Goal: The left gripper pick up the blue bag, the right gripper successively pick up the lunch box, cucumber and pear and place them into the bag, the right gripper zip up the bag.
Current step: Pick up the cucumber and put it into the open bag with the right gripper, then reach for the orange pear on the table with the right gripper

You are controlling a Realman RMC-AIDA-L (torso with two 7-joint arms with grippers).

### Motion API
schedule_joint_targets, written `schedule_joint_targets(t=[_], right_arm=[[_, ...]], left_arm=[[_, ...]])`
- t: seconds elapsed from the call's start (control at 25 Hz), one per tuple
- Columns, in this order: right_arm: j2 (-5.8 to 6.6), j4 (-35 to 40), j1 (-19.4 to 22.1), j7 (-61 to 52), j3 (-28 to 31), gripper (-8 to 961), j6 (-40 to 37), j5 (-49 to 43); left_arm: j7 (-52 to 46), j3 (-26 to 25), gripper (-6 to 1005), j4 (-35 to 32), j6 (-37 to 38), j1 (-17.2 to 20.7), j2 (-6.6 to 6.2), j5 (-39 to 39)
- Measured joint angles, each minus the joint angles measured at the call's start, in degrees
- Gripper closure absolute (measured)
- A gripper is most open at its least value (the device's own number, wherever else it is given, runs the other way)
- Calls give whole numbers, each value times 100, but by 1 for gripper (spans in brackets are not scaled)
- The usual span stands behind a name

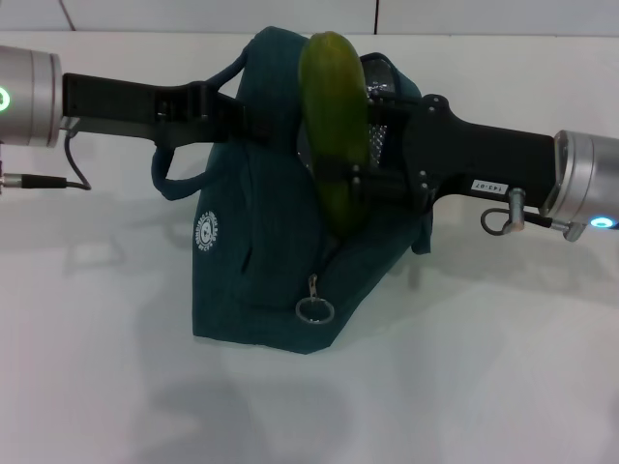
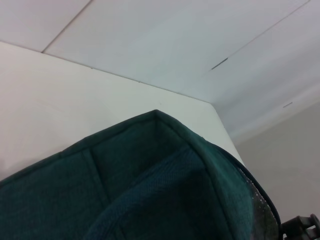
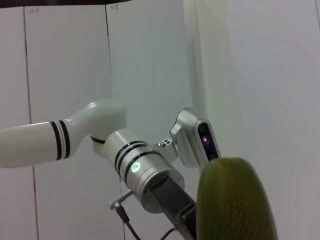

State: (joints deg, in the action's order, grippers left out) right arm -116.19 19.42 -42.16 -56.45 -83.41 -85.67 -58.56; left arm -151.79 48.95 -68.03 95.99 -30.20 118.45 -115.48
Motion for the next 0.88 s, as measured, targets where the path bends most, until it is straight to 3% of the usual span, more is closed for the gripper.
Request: schedule_joint_targets(t=[0.36,0.56,0.8,0.88], right_arm=[[0,20,-28,-6,-178,209,73,0],[17,261,171,-23,-132,89,123,42],[142,692,589,-312,418,91,535,67],[288,788,781,-604,908,91,820,57]], left_arm=[[1,0,925,0,-2,-3,3,0],[43,0,924,15,-2,11,8,0],[60,0,924,18,-1,62,-12,0],[61,0,924,18,-2,63,-13,0]])
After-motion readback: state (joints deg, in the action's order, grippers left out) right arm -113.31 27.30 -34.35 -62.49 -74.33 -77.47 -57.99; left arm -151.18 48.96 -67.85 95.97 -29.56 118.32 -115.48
